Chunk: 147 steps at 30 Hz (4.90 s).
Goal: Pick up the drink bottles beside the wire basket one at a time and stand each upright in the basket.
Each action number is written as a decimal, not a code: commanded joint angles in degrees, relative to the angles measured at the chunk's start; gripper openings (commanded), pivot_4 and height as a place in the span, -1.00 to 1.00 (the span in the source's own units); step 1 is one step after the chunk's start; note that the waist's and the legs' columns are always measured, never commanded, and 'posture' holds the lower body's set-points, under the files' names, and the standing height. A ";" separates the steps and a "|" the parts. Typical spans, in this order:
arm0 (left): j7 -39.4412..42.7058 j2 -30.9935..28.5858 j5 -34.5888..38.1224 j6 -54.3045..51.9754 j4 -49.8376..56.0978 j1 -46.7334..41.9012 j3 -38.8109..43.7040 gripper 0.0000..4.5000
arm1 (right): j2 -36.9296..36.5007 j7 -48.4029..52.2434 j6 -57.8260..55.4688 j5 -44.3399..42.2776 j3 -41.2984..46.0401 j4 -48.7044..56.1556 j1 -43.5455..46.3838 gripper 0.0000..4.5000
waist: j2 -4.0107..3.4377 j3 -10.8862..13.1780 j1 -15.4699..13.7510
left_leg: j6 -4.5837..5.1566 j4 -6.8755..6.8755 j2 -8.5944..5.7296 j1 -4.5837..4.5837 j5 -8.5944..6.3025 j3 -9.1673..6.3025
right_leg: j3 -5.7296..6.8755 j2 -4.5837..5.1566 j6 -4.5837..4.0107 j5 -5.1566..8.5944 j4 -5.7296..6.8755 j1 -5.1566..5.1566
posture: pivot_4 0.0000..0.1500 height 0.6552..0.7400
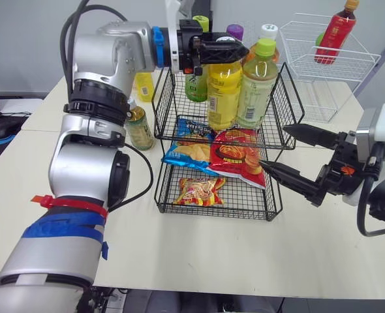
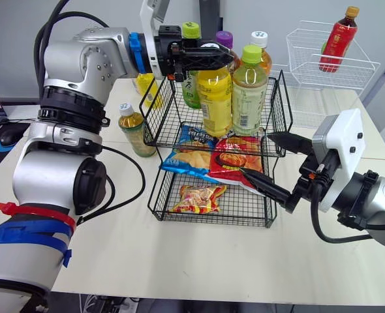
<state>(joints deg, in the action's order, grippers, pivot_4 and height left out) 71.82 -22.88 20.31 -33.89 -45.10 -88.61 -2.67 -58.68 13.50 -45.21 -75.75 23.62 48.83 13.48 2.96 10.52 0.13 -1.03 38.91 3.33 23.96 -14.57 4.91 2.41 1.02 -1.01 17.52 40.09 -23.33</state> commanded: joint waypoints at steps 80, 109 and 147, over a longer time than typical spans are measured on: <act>-26.93 -11.95 -6.24 22.17 1.78 31.96 14.15 -0.33 | 16.82 7.48 3.60 26.64 -24.92 5.70 2.36 1.00 | 0.18 -0.34 0.05 | -0.03 0.18 0.04 -0.29 0.04 0.01 | -0.02 0.04 -0.04 0.01 0.72 0.03 | 1.00 1.00; -7.02 -24.21 -3.32 -4.55 -5.21 -10.48 9.51 -0.40 | 5.25 2.24 5.39 5.82 -3.80 7.76 -4.38 1.00 | 0.27 -0.25 -0.01 | 0.14 0.14 -0.02 -0.16 -0.05 -0.05 | 0.03 0.02 0.13 0.14 0.64 -0.07 | 1.00 1.00; 4.79 -10.21 -8.40 7.78 -6.40 0.02 2.80 -0.40 | 7.51 -10.93 8.64 10.58 -8.10 8.23 -0.76 1.00 | 0.18 -0.22 0.20 | -0.06 0.13 -0.01 -0.15 0.08 0.08 | -0.15 0.01 -0.08 0.07 0.73 -0.18 | 1.00 1.00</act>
<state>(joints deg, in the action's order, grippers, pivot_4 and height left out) 75.97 -32.34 12.50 -26.74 -51.50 -87.76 0.34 -51.24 2.57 -37.82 -65.72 14.87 56.07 11.94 3.14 10.30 0.33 -1.10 39.05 3.32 23.80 -14.49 4.99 2.26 1.02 -1.09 17.60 40.82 -23.50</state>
